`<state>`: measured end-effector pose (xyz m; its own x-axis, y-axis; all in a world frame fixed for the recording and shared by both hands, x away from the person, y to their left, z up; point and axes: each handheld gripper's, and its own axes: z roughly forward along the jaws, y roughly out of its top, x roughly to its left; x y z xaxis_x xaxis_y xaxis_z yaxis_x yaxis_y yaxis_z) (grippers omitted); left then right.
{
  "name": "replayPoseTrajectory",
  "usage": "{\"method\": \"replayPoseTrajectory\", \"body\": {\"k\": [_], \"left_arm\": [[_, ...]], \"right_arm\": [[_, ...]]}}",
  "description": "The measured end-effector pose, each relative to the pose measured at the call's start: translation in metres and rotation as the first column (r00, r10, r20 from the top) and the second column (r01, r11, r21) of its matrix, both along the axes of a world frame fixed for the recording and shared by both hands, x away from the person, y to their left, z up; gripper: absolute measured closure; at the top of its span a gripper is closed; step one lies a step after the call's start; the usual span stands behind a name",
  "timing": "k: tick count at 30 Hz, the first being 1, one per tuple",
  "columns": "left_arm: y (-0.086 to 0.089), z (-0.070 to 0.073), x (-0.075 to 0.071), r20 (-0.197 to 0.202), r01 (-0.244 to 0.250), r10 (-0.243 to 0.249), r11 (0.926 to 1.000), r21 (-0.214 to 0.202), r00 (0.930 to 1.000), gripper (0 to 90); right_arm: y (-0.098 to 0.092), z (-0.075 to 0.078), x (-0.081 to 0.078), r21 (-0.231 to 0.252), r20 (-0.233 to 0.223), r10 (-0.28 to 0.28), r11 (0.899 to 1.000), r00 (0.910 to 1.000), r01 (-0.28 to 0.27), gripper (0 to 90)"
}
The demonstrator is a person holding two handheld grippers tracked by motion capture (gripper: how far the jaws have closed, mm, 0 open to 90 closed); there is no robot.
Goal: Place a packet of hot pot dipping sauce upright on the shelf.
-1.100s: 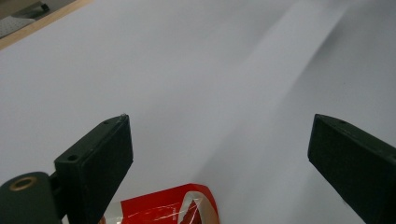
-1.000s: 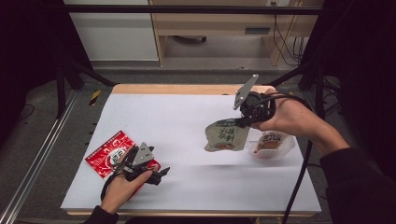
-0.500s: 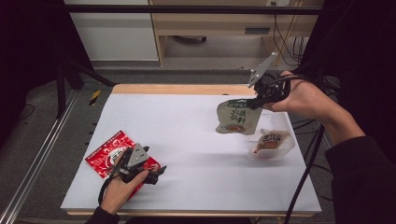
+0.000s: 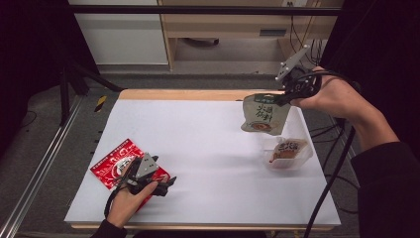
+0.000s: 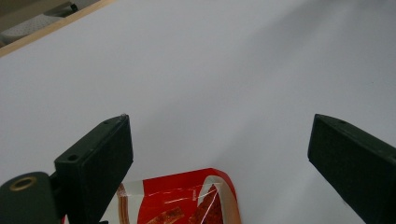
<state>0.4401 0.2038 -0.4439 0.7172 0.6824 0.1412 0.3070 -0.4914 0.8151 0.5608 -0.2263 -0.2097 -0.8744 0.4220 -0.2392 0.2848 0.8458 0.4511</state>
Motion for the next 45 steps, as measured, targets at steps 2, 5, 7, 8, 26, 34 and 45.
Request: {"method": "replayPoseTrajectory", "body": {"k": [2, 5, 7, 8, 26, 34, 45], "left_arm": [[0.0, 0.0, 0.0, 0.0, 0.001, -0.001, 1.0, 0.002, 1.0, 6.5], [0.0, 0.0, 0.0, -0.001, 0.002, -0.002, 1.0, 0.002, 1.0, 6.6], [0.0, -0.001, 0.001, -0.001, 0.001, -0.001, 1.0, 0.002, 1.0, 6.5], [0.001, -0.001, 0.001, -0.002, 0.002, -0.002, 1.0, 0.007, 1.0, 6.5], [0.001, -0.002, 0.001, -0.006, 0.001, -0.001, 1.0, 0.003, 1.0, 6.5], [0.001, -0.003, 0.002, -0.01, -0.001, 0.001, 1.0, -0.001, 0.9999, 6.5], [0.0, -0.004, 0.002, -0.014, -0.001, 0.001, 1.0, -0.002, 0.9999, 6.5]], "right_arm": [[-0.004, 0.0, 0.001, 0.004, -0.001, -0.012, 1.0, 0.9999, 0.012, 90.0], [-0.011, -0.001, 0.002, -0.002, 0.002, -0.028, 1.0, 0.9996, 0.028, 90.0], [-0.015, -0.002, 0.003, -0.003, 0.003, -0.038, 0.999, 0.9993, 0.038, 90.0], [-0.016, -0.003, 0.004, -0.001, 0.0, -0.043, 0.999, 0.9991, 0.043, 90.0], [-0.037, -0.024, 0.004, -0.015, -0.042, -0.073, 0.997, 0.9965, 0.072, 90.0], [-0.046, -0.035, 0.002, -0.005, -0.064, -0.079, 0.997, 0.9948, 0.078, 90.0], [-0.055, -0.044, -0.002, -0.006, -0.082, -0.082, 0.997, 0.9933, 0.081, 90.0]]}}
